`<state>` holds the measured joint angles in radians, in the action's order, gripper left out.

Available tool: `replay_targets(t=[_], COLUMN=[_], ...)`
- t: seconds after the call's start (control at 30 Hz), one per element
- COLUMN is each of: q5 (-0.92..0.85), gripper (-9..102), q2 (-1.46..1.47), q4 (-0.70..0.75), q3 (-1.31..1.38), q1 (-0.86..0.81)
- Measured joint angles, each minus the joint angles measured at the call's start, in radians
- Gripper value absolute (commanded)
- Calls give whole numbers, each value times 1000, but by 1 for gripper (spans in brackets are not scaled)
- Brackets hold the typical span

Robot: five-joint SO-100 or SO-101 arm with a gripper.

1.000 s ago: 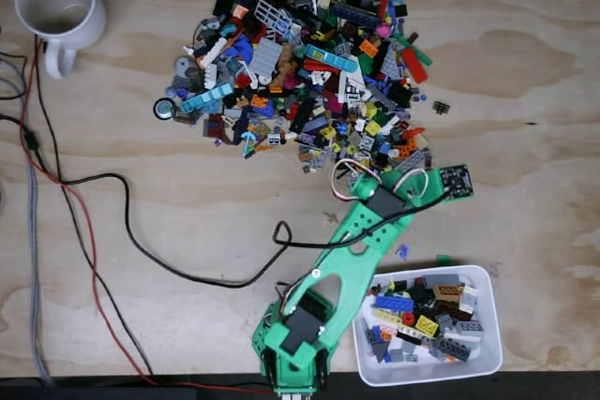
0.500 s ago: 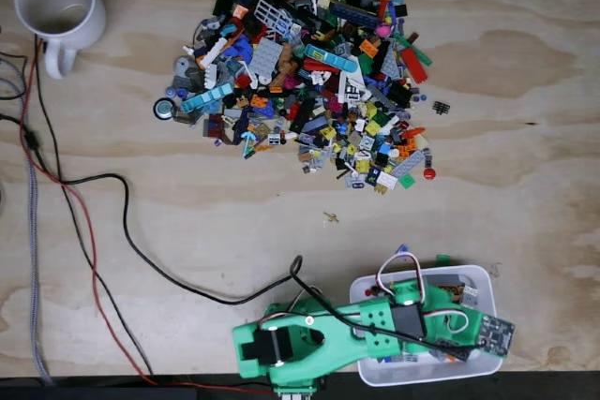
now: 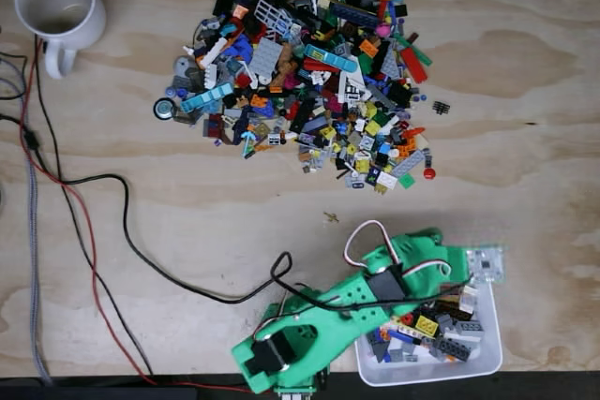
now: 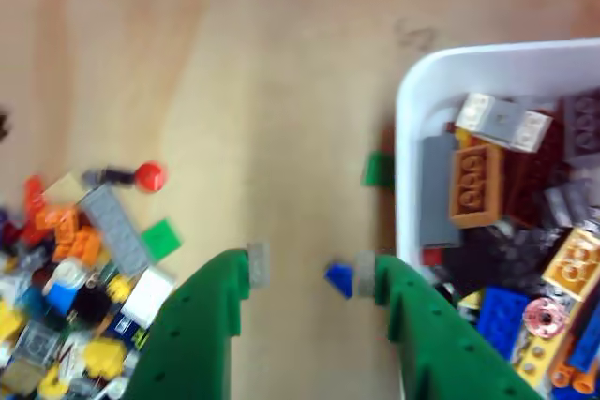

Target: Find the closest Lego and put it in the bin.

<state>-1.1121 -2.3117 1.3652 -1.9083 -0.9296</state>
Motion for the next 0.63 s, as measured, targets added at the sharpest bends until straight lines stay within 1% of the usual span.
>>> replay_targets(t=[0.17, 0.33, 0.43, 0.63], q5=[8, 57, 86, 118], gripper=[15, 15, 15, 14], q2=[8, 35, 57, 120], q4=[121, 167, 164, 100], q3=[44, 43, 43, -2], q1=[399, 704, 821, 927])
